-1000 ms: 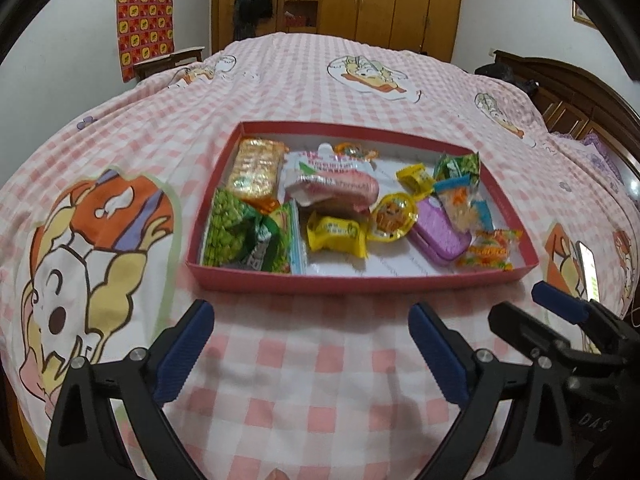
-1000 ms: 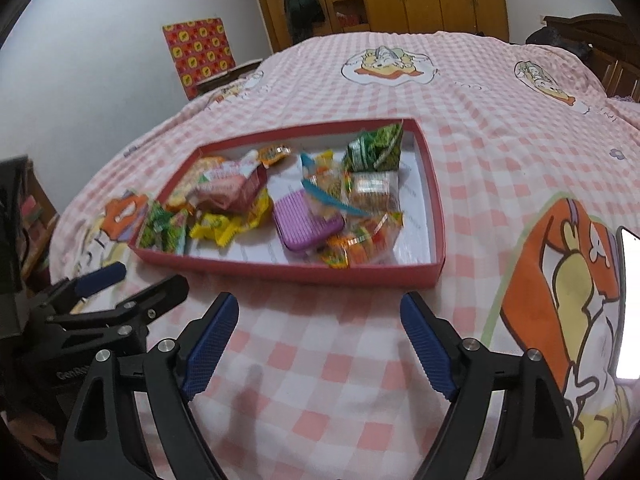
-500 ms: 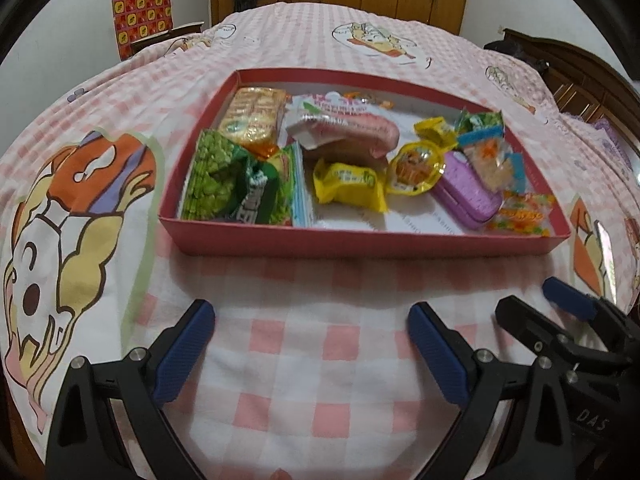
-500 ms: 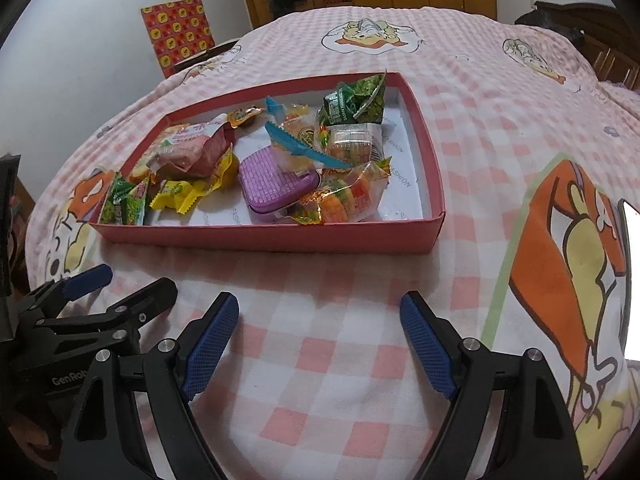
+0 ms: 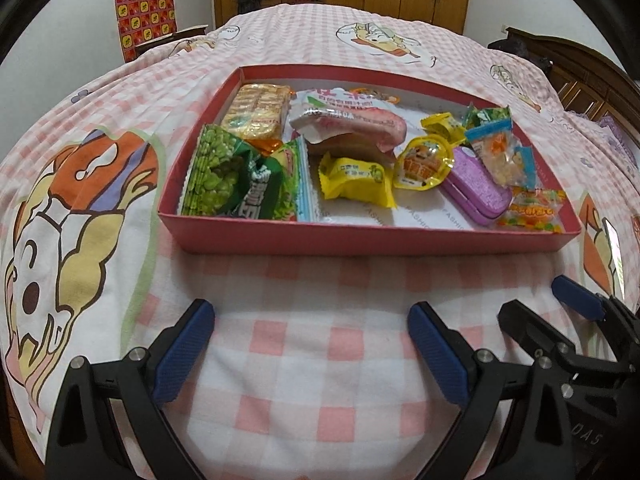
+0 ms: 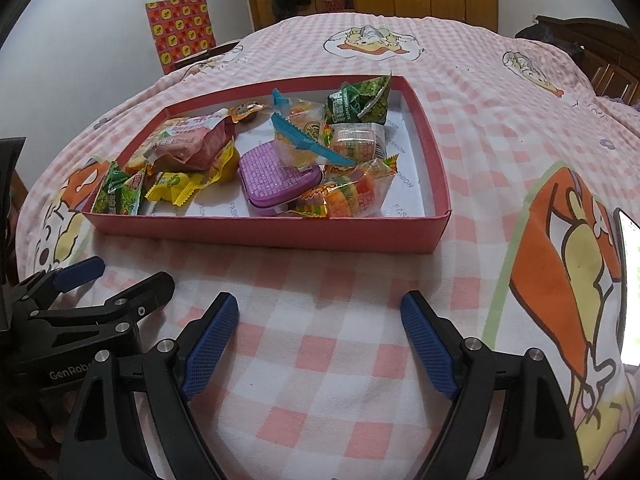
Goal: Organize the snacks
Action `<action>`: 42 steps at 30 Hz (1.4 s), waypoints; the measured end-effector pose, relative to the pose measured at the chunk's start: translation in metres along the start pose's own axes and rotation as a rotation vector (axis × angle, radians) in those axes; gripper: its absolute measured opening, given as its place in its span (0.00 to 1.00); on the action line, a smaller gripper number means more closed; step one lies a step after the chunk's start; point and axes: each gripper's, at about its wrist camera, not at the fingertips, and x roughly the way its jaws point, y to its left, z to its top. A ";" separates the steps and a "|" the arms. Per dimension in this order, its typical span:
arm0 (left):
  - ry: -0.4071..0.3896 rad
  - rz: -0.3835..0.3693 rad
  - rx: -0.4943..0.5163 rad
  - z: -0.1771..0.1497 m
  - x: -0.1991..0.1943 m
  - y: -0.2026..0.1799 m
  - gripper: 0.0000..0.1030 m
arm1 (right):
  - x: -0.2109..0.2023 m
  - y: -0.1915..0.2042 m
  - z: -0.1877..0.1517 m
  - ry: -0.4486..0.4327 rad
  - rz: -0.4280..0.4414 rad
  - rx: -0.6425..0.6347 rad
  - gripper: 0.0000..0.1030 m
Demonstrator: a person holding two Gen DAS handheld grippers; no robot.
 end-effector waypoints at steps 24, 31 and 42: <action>-0.017 0.011 0.003 -0.003 -0.001 -0.002 0.97 | 0.000 0.000 -0.001 -0.005 -0.002 -0.005 0.84; -0.017 0.011 0.003 -0.003 -0.001 -0.002 0.97 | 0.000 0.000 -0.001 -0.005 -0.002 -0.005 0.84; -0.018 0.011 0.003 -0.004 -0.001 -0.002 0.97 | 0.000 0.000 -0.001 -0.005 -0.002 -0.005 0.84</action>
